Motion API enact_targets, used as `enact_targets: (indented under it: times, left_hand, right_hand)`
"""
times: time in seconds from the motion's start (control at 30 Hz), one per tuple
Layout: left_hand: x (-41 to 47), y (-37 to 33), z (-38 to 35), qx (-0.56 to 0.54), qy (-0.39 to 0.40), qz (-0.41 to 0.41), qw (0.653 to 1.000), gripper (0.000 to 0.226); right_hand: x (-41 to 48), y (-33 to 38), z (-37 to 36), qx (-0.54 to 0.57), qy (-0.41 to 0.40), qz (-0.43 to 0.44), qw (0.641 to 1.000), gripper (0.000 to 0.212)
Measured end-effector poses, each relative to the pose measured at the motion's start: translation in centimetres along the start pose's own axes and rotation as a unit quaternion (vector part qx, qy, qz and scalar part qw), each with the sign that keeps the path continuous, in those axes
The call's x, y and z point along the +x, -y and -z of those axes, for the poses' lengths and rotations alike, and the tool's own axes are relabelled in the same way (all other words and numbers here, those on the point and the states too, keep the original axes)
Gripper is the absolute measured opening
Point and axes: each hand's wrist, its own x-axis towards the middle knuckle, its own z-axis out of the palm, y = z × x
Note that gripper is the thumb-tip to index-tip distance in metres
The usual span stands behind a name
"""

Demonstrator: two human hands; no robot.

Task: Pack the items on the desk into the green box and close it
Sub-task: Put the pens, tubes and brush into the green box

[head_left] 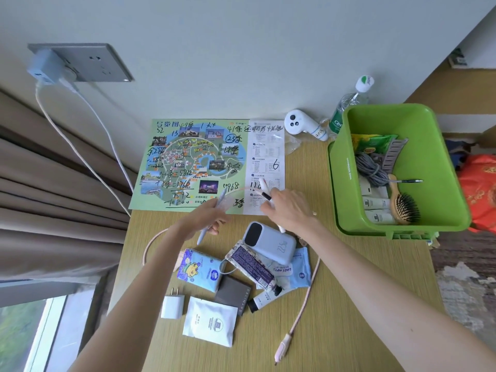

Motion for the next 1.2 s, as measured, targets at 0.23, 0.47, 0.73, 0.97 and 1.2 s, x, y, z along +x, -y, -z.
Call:
enact_targets:
  times: [0.23,0.47,0.73,0.97,1.2]
  left_hand:
    - [-2.5,3.1,1.2,0.047,-0.118,-0.055,0.990,0.032]
    - [-5.7,8.2,1.0,0.121,-0.194,-0.077,0.971,0.037]
    - [-7.7,11.3,-0.3,0.271,-0.174,-0.038,0.946,0.049]
    - [-8.0,10.4,-1.8,0.323,-0.281,-0.061,0.902,0.042]
    - [-8.2,10.2,-3.9,0.293,-0.266,-0.086,0.914,0.039]
  right_hand:
    - [-1.9,1.2,0.9,0.102,0.029,0.010,0.994,0.040]
    - [-5.7,4.1,-0.7,0.183,0.079,-0.016,0.980,0.045]
    - [-8.6,6.3,-1.0,0.366,0.140,-0.066,0.918,0.018]
    - [-10.3,6.0,-1.9,0.239,0.038,-0.087,0.966,0.030]
    - [-12.3,7.2,-3.2,0.012,0.059,-0.055,0.997,0.059]
